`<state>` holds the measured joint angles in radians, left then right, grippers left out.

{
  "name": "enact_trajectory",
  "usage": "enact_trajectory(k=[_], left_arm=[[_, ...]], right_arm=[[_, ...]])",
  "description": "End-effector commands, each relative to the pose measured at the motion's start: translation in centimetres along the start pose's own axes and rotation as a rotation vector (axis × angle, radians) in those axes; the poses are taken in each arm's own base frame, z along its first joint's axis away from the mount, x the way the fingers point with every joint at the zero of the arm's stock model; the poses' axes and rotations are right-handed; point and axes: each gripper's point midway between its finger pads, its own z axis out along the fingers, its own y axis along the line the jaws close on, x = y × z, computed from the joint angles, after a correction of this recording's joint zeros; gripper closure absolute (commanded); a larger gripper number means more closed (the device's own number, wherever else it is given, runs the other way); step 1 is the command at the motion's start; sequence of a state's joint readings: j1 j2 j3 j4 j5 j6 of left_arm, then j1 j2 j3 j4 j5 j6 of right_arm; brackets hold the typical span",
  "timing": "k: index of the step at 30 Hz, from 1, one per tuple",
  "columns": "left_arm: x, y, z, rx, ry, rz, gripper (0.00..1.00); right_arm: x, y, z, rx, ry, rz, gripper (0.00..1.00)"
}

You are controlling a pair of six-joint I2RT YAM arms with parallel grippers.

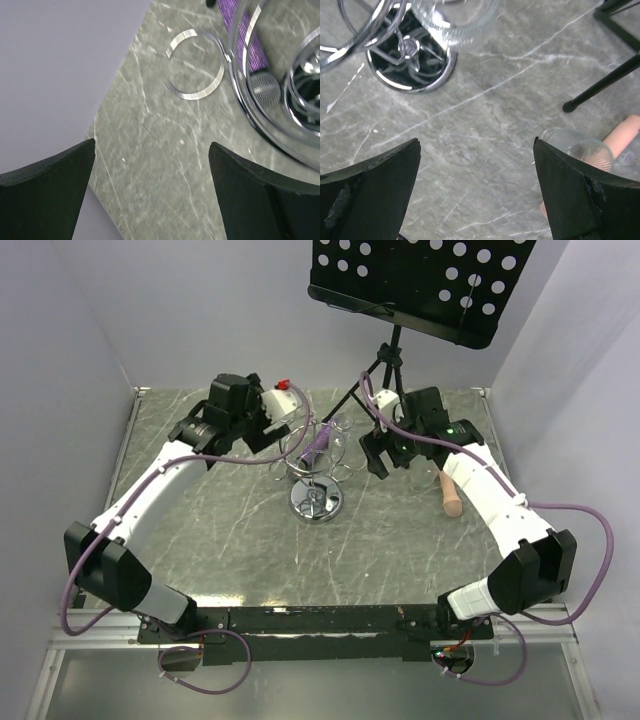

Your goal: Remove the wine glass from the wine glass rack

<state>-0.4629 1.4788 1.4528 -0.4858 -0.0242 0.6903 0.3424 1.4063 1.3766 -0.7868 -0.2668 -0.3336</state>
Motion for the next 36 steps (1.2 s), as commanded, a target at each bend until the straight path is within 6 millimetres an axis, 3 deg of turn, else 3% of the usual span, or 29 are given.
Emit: enact_trajectory(k=[1,5,9,12,19,24,29,36], left_arm=[[2.0,-0.3,-4.1,0.013,0.057,0.032,0.00],[3.0,-4.1,-8.0,0.199,0.044,0.090,0.00],[1.0,-7.1,-10.8,0.332,-0.089,0.046,0.00],[-0.7,-8.1,-11.3,0.384,-0.147,0.013,0.00],[-2.4,-10.0,-10.0,0.435,-0.116,0.086,0.00],[-3.3,-10.3,-8.7,0.457,-0.104,0.038,0.00],[-2.2,-8.4,-6.1,0.321,-0.023,0.012,0.00],[-0.6,-5.9,-4.8,0.144,0.039,0.030,0.00]], right_arm=[[-3.7,-1.5,-0.9,0.067,-0.093,-0.015,0.00],[-4.1,-3.1,-0.6,0.160,-0.084,-0.031,0.00],[-4.4,-3.2,-0.1,0.195,-0.077,-0.072,0.00],[-4.4,-3.0,0.3,0.204,-0.068,-0.090,0.00],[-4.7,-2.2,0.9,0.196,-0.070,-0.109,0.00],[-5.1,-1.5,1.3,0.186,-0.078,-0.121,0.00],[-5.6,-0.3,1.4,0.155,-0.088,-0.138,0.00],[-5.1,1.3,1.1,0.130,-0.084,-0.168,0.00]])
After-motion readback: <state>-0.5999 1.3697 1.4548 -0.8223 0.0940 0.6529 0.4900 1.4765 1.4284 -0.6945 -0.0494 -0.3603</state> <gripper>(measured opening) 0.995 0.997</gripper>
